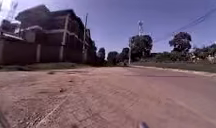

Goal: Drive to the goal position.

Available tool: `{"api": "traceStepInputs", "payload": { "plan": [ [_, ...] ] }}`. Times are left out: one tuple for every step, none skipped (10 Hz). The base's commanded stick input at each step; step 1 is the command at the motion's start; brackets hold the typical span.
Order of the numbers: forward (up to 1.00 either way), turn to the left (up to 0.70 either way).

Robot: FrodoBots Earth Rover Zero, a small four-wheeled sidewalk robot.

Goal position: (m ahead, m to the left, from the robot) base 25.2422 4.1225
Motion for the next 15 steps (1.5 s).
{"api": "traceStepInputs", "payload": {
  "plan": [
    [1.00,0.00],
    [1.00,0.00],
    [1.00,0.00],
    [1.00,0.00],
    [1.00,0.00],
    [1.00,0.00],
    [1.00,0.00],
    [1.00,0.00],
    [1.00,0.00],
    [1.00,0.00],
    [1.00,0.00],
    [1.00,0.00],
    [1.00,0.00],
    [1.00,0.00],
    [1.00,0.00]
  ]
}}
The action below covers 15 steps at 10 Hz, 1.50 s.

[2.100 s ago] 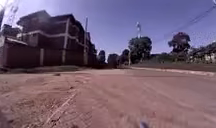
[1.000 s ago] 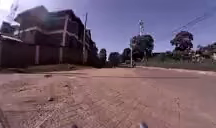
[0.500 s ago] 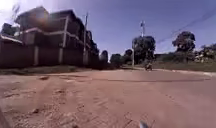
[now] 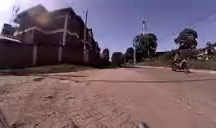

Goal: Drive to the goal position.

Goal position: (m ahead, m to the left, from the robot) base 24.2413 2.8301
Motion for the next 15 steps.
{"api": "traceStepInputs", "payload": {
  "plan": [
    [1.00,0.00],
    [1.00,0.00],
    [1.00,0.00],
    [1.00,0.00],
    [1.00,0.00],
    [1.00,0.00],
    [1.00,0.00],
    [1.00,0.00],
    [1.00,0.00],
    [1.00,0.00],
    [1.00,0.00],
    [1.00,-0.02],
    [1.00,-0.20],
    [1.00,-0.40],
    [1.00,-0.38]
  ]
}}
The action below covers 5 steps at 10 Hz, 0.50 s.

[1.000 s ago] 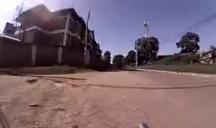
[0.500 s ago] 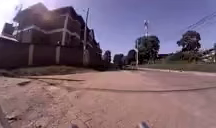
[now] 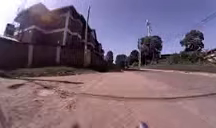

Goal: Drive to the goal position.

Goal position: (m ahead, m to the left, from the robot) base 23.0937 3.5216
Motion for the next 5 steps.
{"api": "traceStepInputs", "payload": {
  "plan": [
    [1.00,0.00],
    [1.00,0.00],
    [1.00,0.00],
    [1.00,0.00],
    [1.00,0.00]
  ]
}}
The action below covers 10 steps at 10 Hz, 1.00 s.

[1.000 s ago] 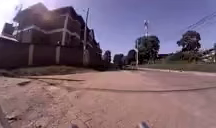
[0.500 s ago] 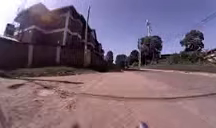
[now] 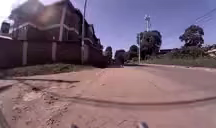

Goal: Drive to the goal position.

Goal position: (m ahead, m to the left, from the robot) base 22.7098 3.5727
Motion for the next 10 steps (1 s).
{"api": "traceStepInputs", "payload": {
  "plan": [
    [1.00,0.00],
    [1.00,0.00],
    [1.00,0.00],
    [1.00,0.00],
    [1.00,0.00],
    [1.00,0.00],
    [1.00,0.00],
    [1.00,0.00],
    [1.00,0.00],
    [1.00,0.00]
  ]
}}
